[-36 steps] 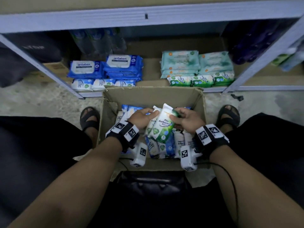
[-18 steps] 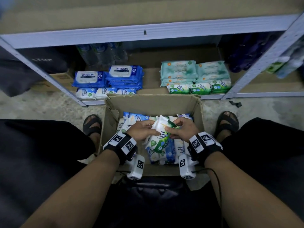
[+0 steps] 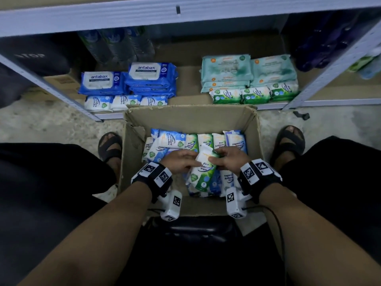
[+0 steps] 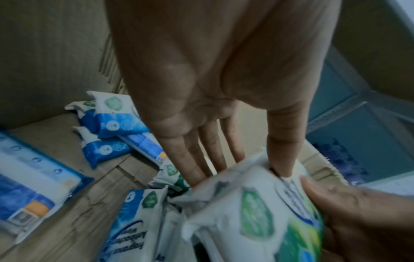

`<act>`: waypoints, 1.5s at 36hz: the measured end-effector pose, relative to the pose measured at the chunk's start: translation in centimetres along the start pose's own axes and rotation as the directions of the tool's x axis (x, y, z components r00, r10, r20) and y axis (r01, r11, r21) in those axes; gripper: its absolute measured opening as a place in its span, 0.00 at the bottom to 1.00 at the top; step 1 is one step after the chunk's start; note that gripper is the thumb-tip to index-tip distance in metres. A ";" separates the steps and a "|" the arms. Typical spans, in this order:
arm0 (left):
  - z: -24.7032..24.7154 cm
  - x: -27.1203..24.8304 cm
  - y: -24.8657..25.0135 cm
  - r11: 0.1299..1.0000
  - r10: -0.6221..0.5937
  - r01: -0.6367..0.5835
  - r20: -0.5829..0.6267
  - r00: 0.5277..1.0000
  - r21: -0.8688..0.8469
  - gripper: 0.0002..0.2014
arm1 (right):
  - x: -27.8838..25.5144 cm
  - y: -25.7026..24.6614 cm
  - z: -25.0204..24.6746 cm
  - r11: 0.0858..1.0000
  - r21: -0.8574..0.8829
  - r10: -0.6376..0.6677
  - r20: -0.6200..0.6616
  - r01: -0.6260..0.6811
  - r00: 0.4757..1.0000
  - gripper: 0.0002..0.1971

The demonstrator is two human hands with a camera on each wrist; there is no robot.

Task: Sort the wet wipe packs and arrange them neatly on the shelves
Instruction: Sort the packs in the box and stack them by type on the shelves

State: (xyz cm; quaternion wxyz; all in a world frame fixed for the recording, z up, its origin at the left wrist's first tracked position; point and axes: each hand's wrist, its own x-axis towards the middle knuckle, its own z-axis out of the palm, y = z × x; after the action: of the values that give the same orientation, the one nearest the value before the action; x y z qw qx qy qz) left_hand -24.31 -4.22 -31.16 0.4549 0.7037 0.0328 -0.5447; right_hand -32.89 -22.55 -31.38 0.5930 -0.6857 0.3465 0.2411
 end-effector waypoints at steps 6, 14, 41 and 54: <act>-1.8 3.6 -2.2 0.982 -0.169 0.175 -0.074 0.983 0.076 0.04 | 0.4 0.5 -0.7 0.994 -0.062 0.088 0.006 -0.087 0.996 0.23; -2.1 8.4 -5.0 0.658 -0.033 0.006 0.020 0.999 0.753 0.16 | 1.3 1.5 -2.6 0.980 -0.108 0.167 -0.024 -0.169 0.986 0.30; -10.7 5.2 -0.9 0.384 0.064 0.226 -0.270 0.961 0.895 0.18 | 7.1 -4.9 6.4 0.757 -0.653 0.110 0.171 0.029 0.979 0.24; -10.4 5.9 -5.8 0.592 -0.104 0.333 -0.341 0.934 0.734 0.29 | 9.1 -1.5 12.0 0.396 -0.914 0.046 0.121 0.093 0.992 0.19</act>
State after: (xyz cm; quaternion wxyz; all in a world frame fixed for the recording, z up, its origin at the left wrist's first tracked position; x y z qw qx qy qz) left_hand -17.42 3.52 -39.42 0.0239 0.8864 -0.0604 -0.4583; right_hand -24.91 -12.41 -39.33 0.1427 -0.8866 0.1090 0.4262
